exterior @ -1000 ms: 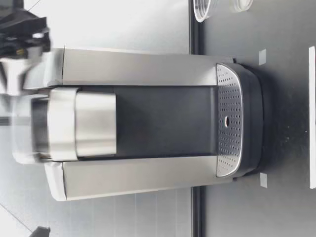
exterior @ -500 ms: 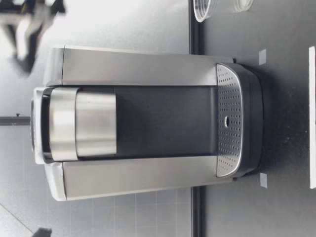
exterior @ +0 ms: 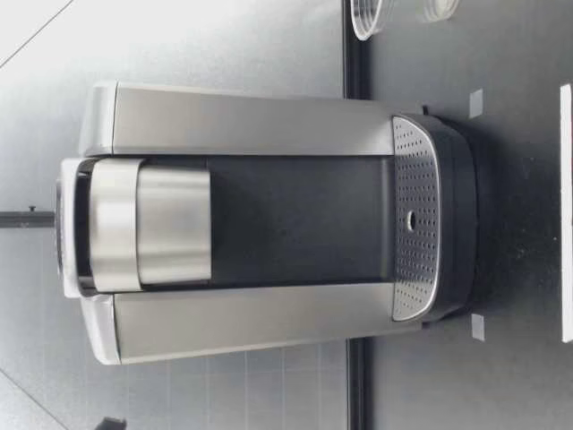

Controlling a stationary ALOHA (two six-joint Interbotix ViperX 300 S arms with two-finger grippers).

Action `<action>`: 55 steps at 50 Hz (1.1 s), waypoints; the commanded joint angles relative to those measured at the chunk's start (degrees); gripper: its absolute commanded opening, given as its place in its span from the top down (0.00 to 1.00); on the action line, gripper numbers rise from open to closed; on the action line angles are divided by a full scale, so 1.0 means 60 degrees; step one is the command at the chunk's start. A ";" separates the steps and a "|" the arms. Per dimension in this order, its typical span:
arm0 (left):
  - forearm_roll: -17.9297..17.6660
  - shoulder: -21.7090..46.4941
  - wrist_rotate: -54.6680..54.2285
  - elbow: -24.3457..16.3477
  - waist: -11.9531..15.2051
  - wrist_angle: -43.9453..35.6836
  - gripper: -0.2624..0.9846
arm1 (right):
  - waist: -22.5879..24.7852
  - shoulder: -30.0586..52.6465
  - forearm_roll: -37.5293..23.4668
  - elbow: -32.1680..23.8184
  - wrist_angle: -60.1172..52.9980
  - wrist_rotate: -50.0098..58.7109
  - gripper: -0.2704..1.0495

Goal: Place the coffee capsule inside the capsule container, then place the cup onto the center of the cup tray, then push the 'Hot Water' and 'Travel Mug' buttons.

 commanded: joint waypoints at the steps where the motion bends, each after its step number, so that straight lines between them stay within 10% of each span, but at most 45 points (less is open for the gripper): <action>1: -0.0044 -0.0044 -0.0015 -0.0103 0.0044 -0.0088 0.18 | -0.0381 -0.0117 0.0000 0.0117 0.0352 0.0439 0.73; 55: -0.0088 -0.0044 0.0000 0.0146 0.0044 -0.0088 0.18 | -0.1011 0.2197 -0.0029 0.0015 -0.0454 0.1450 0.41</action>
